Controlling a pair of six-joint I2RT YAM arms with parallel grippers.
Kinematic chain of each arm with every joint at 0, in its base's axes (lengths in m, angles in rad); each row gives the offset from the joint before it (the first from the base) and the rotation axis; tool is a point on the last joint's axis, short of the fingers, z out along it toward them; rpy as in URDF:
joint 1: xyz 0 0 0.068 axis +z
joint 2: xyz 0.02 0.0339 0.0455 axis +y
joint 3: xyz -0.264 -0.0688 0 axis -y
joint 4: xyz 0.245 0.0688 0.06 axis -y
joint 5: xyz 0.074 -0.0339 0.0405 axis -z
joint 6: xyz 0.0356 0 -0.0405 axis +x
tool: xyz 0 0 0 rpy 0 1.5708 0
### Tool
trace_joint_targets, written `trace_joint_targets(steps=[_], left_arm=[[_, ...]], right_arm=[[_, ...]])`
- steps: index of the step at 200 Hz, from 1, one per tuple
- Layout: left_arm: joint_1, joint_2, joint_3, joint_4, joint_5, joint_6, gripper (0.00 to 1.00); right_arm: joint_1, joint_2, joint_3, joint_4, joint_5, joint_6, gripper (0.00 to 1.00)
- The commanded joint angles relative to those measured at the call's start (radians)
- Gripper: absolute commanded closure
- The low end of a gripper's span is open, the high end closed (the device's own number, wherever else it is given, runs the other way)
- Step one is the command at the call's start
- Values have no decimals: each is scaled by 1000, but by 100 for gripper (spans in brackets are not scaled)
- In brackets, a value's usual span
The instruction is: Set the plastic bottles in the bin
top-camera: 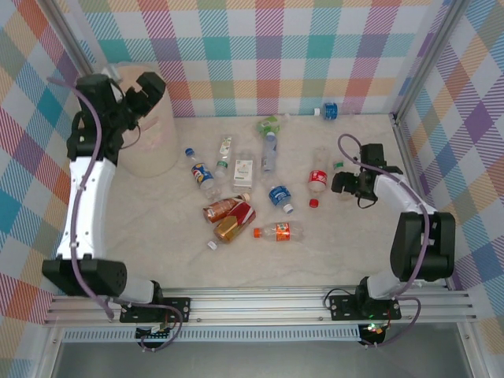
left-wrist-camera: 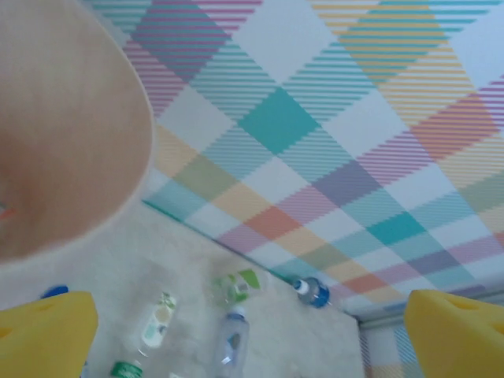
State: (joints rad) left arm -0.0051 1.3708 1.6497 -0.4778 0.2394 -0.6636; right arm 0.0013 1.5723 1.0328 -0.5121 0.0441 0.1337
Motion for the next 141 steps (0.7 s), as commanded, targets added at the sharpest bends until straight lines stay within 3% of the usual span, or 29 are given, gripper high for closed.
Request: trace_joint_targets(steps=[1,32,78,141], left_arm=[[-68,-101,-121,114,16,-91,0],[-194,-183,-330,171,-7,-180,0],[-369,-177,-390,67,-21,-139,0],[-420,-144,-415,76,-52,-126,0]], right_arm=[[1,56,38,5,-10,-84,11],[1,126,86,-10,11,-87,13],[2,208,115,10,-3,-54,18],[5,228,101,44,26,-25,29]])
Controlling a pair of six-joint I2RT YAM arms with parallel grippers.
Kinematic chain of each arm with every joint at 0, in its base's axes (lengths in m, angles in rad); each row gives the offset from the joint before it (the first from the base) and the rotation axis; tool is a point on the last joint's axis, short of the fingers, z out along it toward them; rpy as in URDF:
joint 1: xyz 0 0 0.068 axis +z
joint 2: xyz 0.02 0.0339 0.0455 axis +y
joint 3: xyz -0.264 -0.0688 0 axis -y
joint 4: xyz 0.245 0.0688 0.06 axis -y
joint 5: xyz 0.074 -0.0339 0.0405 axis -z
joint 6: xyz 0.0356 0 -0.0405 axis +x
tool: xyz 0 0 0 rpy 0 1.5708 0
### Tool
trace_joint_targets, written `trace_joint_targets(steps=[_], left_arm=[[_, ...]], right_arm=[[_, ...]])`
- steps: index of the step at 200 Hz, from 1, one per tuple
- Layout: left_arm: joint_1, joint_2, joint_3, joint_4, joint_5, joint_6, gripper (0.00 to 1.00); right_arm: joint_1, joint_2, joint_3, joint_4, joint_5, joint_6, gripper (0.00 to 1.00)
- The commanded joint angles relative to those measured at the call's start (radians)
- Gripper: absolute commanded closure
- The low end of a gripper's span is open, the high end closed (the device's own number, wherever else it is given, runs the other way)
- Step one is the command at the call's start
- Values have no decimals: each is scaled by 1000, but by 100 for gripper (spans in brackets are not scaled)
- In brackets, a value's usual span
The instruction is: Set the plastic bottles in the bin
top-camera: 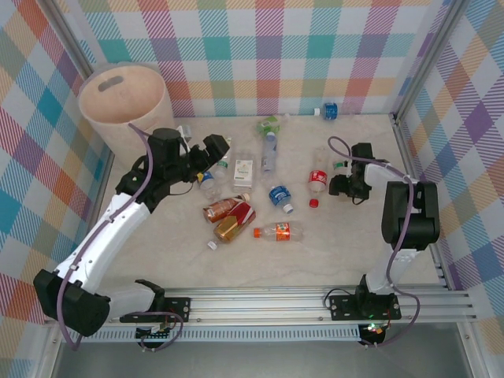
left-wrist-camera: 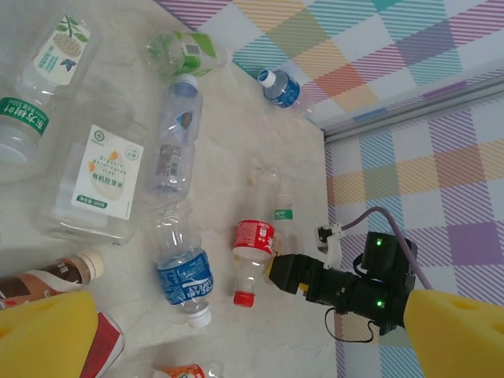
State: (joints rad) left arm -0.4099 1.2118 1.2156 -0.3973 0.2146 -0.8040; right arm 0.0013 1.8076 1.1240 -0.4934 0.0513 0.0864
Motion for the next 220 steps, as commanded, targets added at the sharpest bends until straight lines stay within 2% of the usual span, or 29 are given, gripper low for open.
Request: trace_joint_targets(steps=[1,66,92,130,165,220], left_arm=[[-17,16,21,-6,-27,16,0],[-46,89,33,26,36,25,0],[-56,116,33,64,94,30,0],[-75,163,46,88,112,32,0],[-97,209,60,107,135,35,0],[-128,249,74,145,165,37,0]], right_arm=[[5,-7,9,26,20,23,29],[11,-149,-65,85,33,47,47],[27,-253,-119,108,10,67,49],[83,-410,-164,110,-182,167,51],[192,-540,-268,293,-360,262,51],[386,-516,-268,376,-518,281,51]])
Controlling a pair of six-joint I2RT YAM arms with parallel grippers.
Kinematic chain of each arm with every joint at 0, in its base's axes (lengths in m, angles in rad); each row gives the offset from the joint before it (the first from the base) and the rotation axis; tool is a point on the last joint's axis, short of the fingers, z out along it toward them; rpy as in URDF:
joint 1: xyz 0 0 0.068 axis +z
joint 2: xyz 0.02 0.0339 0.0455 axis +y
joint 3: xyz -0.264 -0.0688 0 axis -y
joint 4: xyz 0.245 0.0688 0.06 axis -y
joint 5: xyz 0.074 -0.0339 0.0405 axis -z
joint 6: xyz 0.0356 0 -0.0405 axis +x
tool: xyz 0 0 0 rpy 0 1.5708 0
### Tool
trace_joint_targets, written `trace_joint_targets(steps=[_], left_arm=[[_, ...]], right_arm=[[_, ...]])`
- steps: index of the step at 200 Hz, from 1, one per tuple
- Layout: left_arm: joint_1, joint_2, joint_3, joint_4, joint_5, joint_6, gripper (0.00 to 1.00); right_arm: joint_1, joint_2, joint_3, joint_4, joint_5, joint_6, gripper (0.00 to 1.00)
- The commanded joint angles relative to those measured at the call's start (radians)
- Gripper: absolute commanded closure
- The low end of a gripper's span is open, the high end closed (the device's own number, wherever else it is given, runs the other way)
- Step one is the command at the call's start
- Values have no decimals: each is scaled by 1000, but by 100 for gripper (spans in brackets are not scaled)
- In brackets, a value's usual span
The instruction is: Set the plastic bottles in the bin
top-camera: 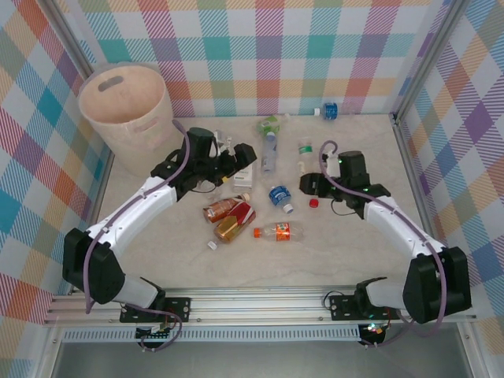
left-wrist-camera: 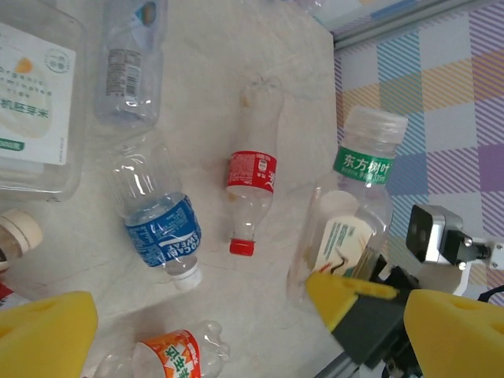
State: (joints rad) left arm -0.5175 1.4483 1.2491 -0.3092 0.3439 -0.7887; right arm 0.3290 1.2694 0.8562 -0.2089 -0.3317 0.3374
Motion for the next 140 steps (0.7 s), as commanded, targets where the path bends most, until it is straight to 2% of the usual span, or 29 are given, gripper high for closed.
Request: trace_joint_targets(steps=[1,46,112,140], left_arm=[[-21,13,42,59,37,22,0],[-63,52,69,41,44,47,0],[-105,79,65,3,39,51,1],[-113,97,72,8,54,47,5]], right_arm=[[62,24,0,93,-136,32,51],[137,65,11,204,-216,70,51],[163,103,46,280,-309,77,49],[175,101,49,317,-334,76,49]])
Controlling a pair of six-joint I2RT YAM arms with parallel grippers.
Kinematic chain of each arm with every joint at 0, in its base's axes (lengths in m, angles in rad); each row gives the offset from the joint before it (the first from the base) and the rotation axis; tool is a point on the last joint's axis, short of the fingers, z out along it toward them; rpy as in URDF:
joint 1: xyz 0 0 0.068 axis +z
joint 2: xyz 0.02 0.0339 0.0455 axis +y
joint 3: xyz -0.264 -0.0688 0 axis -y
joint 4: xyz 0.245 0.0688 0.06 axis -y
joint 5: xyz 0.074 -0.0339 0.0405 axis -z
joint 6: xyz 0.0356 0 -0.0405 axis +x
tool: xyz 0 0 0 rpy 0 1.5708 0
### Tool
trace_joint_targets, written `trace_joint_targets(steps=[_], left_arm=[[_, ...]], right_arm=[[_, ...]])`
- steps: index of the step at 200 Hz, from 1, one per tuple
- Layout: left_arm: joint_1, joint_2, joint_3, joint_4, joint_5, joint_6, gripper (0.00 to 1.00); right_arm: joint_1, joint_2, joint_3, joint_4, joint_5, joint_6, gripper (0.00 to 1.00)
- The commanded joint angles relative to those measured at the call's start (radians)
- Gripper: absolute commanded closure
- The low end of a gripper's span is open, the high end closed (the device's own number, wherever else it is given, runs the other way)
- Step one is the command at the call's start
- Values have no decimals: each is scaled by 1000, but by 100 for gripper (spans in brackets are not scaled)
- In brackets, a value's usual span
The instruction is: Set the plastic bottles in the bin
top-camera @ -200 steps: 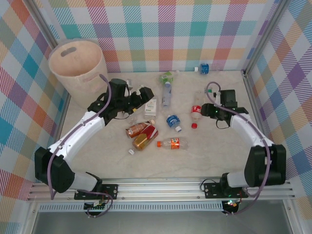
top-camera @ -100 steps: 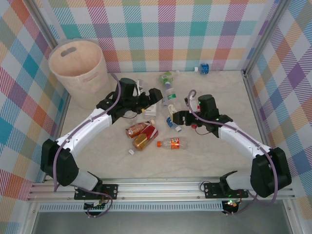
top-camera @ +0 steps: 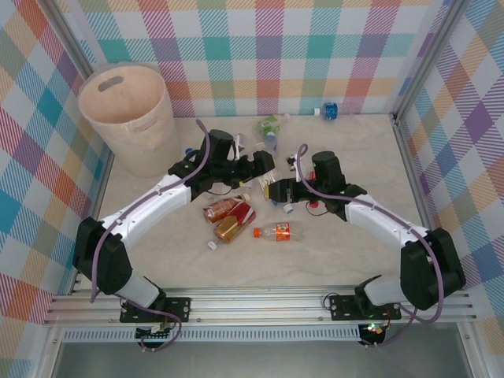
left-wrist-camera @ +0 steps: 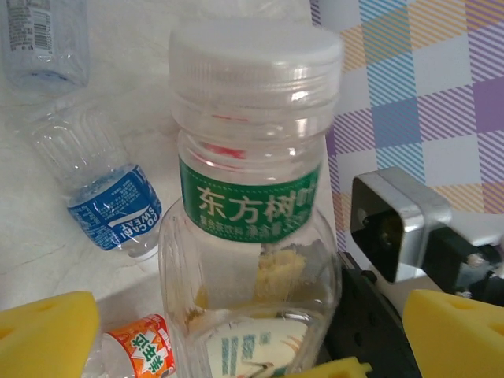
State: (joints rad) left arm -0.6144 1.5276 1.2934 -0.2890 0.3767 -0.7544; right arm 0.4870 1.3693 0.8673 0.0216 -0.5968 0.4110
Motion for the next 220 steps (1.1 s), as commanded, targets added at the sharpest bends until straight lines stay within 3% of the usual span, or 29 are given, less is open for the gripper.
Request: trace_joint_targets(steps=[1,103,147,169,220], left_arm=[[-16,18,29,-13,21,12,5],[-28,40,60,-117,-86,41,39],[-27,32,47,-86,-116,11,45],[-21,22,58,-98,-150,14,45],[12,-41,116,-232,-373,69,45]], right_arm=[[18,2,38,87,-68,3,49],[40,46,160,-68,-83,-43,45],[41,47,159,-61,-89,-32,30],[40,41,172,-102,-77,-45,14],[39,-54,129,-99,19,-87,2]])
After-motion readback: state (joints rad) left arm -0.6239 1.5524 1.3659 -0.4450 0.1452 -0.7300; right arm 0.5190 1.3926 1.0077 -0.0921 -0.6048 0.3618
